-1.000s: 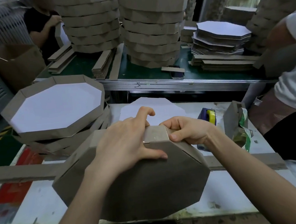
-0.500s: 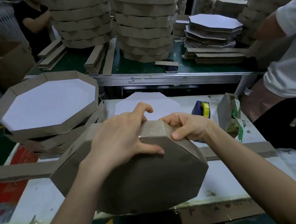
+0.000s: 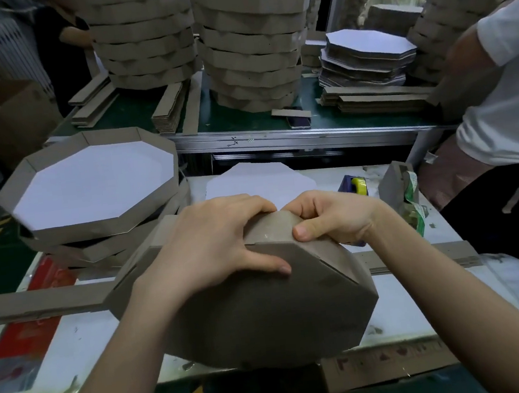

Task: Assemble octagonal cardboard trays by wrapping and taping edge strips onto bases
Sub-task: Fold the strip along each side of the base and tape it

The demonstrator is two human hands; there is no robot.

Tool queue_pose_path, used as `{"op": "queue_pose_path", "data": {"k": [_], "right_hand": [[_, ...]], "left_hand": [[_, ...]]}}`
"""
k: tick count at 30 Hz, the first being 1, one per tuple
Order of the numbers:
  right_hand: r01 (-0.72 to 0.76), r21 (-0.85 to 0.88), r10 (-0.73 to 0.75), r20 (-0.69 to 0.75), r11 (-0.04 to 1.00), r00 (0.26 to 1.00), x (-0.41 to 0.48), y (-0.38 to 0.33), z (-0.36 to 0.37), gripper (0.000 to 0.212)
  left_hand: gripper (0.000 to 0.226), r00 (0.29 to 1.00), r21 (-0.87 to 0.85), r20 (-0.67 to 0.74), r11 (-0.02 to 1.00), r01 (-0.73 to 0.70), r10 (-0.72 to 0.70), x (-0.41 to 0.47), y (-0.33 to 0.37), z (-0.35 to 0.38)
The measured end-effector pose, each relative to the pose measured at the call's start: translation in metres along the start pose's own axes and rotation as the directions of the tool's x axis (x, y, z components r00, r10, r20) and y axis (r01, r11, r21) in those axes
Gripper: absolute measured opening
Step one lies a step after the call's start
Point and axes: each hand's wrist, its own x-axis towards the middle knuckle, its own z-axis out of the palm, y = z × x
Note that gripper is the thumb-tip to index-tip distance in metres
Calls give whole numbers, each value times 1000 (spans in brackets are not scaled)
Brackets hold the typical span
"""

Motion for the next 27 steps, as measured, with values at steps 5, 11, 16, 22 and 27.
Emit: {"op": "queue_pose_path", "data": {"k": [5,11,16,22,27], "right_hand": [[-21,-159,16,-30,987,999,-17,-51,19,51],[23,-451,-67,-83,892,994,-48,-132,59,69],[39,-638,-181,-158,769,971,-52,-171,98,59],[-127,-950,-416,-242,285,877,14,-172,135,36],[-270,-962,-544,-203,-46,814,95,-135,125,32]], "left_hand": [[78,987,-82,-109,988,-128,119,-10,5,-25],[79,915,-125,-297,939,-322,274,-16,20,-86],[77,834,-12,-419,916,-400,358,-28,18,-123],[61,758,256,-536,928,-272,370,-39,-31,-125],[48,756,454,-562,889,-56,335,-35,-97,-101]]}}
